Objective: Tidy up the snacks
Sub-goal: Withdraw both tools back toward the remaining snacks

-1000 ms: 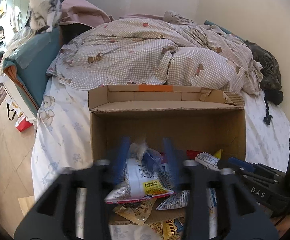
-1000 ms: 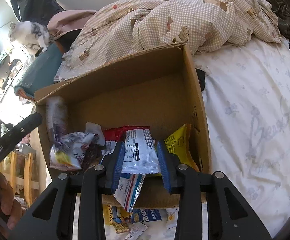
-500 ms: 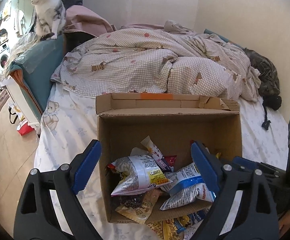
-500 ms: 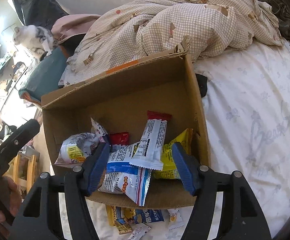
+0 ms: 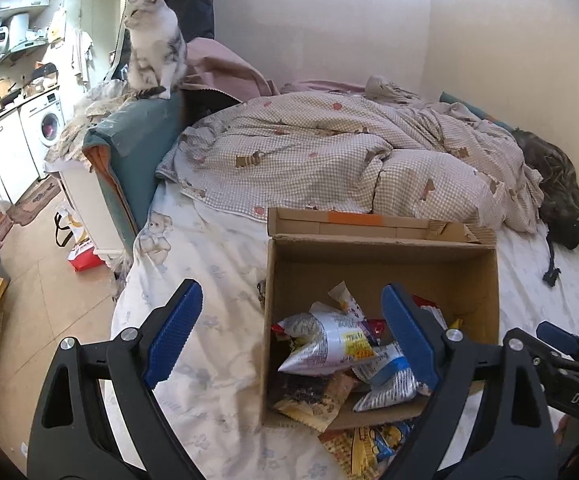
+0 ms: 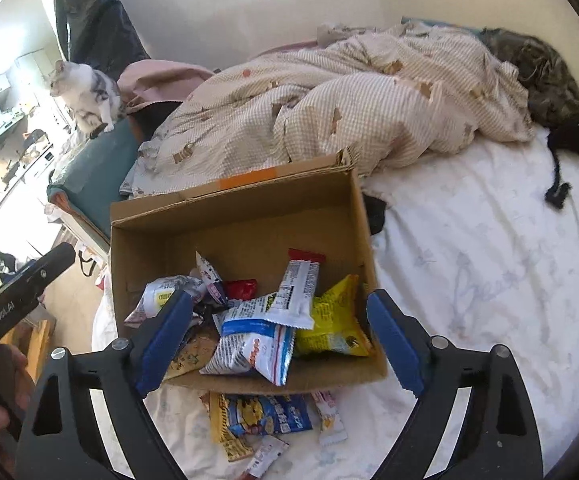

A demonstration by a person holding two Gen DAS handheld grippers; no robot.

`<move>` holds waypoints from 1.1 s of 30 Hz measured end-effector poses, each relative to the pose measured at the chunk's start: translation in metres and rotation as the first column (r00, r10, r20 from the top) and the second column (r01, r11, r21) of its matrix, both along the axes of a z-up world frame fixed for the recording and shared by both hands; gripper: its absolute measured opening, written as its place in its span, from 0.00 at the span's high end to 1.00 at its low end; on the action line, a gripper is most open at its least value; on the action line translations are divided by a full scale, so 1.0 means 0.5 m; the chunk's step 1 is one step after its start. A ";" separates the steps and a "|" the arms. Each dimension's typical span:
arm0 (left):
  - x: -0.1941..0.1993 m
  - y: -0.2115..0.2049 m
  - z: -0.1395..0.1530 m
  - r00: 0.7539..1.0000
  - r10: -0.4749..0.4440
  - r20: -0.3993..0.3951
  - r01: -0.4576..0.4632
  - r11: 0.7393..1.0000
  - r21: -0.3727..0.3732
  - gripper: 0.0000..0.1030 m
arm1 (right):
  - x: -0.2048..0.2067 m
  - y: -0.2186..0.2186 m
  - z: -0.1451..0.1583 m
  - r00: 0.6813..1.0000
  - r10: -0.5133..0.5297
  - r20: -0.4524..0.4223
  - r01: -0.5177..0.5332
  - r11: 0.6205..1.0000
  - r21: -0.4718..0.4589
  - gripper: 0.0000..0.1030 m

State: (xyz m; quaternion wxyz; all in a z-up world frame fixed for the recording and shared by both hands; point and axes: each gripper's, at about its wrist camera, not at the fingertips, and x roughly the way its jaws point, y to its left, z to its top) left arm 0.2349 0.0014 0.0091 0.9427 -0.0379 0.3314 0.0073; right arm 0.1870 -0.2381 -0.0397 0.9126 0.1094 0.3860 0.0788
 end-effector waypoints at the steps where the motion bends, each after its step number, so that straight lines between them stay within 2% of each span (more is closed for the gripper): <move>1: -0.009 0.002 0.000 1.000 -0.002 0.003 0.002 1.000 -0.005 0.13 | -0.012 -0.003 0.001 1.000 -0.003 0.001 0.003 1.000 0.000 0.11; 7: -0.066 0.014 -0.002 0.997 -0.055 -0.047 0.052 0.996 -0.066 0.13 | -0.081 -0.014 -0.007 1.000 -0.006 -0.028 0.006 1.000 0.021 0.11; 10: -0.097 0.026 -0.003 0.998 -0.048 -0.052 0.043 0.996 -0.084 0.13 | -0.115 -0.019 -0.014 0.999 -0.010 -0.043 0.011 1.000 0.026 0.11; 14: -0.126 0.047 -0.027 0.992 -0.042 -0.120 0.028 0.992 -0.121 0.13 | -0.149 -0.039 -0.027 0.997 -0.042 -0.064 0.045 0.998 0.045 0.11; 20: -0.157 0.045 -0.075 0.973 -0.026 -0.230 0.010 0.998 -0.070 0.13 | -0.166 -0.069 -0.052 0.993 -0.056 -0.108 0.060 0.998 0.034 0.11; 25: -0.164 0.028 -0.103 0.954 -0.052 -0.296 0.022 0.994 -0.105 0.13 | -0.170 -0.102 -0.086 0.978 -0.093 -0.186 0.106 0.993 0.059 0.11; 31: -0.158 0.019 -0.115 0.945 -0.044 -0.325 0.017 0.996 -0.087 0.13 | -0.152 -0.114 -0.116 0.961 -0.108 -0.256 0.142 0.983 0.117 0.11; 33: -0.156 0.025 -0.120 0.941 -0.028 -0.336 0.002 0.997 -0.078 0.13 | -0.139 -0.105 -0.140 0.945 -0.073 -0.319 0.134 0.976 0.172 0.11</move>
